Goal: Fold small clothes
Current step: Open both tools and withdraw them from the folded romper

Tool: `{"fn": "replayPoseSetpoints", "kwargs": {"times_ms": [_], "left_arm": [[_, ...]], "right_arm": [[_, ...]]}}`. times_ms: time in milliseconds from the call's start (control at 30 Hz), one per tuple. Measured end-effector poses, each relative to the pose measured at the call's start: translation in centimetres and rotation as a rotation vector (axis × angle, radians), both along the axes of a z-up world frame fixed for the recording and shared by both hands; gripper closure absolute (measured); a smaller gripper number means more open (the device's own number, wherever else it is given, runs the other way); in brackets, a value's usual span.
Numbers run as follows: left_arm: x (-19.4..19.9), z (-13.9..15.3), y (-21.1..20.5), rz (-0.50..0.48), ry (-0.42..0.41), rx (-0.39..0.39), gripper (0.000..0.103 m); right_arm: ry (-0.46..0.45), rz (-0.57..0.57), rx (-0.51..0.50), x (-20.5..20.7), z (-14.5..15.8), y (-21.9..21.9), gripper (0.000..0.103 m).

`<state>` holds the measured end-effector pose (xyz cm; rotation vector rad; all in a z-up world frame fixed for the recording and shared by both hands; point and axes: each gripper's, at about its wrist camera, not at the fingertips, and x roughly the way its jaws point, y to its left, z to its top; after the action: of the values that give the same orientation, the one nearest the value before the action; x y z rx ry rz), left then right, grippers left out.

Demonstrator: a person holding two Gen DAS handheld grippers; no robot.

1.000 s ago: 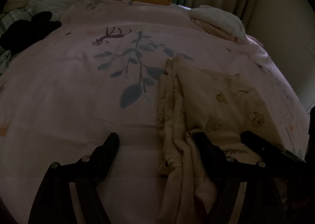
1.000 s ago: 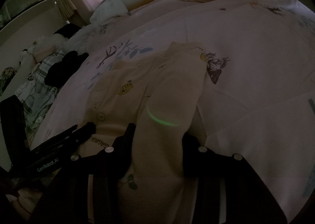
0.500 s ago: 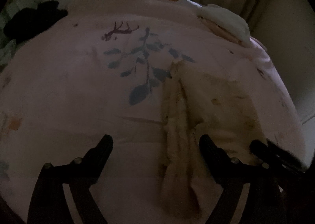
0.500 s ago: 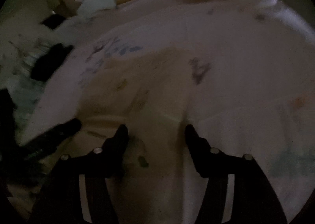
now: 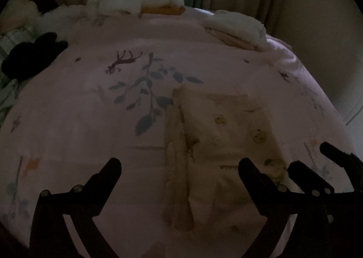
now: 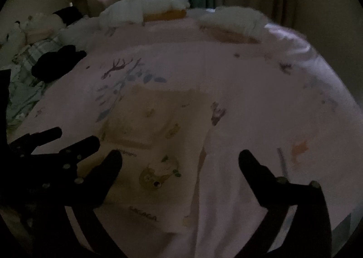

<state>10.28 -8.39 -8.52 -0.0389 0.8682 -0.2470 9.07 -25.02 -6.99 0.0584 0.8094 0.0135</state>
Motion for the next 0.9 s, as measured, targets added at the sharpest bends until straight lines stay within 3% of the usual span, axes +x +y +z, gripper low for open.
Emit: {"fn": "replayPoseSetpoints", "kwargs": {"times_ms": [100,367,500,633,900], "left_arm": [[-0.4,0.4,-0.1,-0.001,-0.022,0.019,0.001],[-0.7,0.9,0.7,0.000,-0.008,-0.020,0.001],[-1.1,1.3,0.4,0.029,-0.052,0.049,0.001],[-1.1,1.3,0.7,0.021,-0.028,0.023,0.001],[-1.5,1.5,0.7,0.057,-0.064,0.074,0.001]], "right_arm": [[0.010,0.007,-0.010,0.0,0.2,0.2,0.000],[0.006,-0.002,-0.024,-0.6,0.8,0.3,0.000],[-0.003,0.006,-0.013,-0.9,1.2,0.5,0.000],[-0.001,-0.017,-0.021,-1.0,1.3,0.6,0.000],[-0.001,-0.019,-0.020,-1.1,1.5,0.7,0.000]]}}
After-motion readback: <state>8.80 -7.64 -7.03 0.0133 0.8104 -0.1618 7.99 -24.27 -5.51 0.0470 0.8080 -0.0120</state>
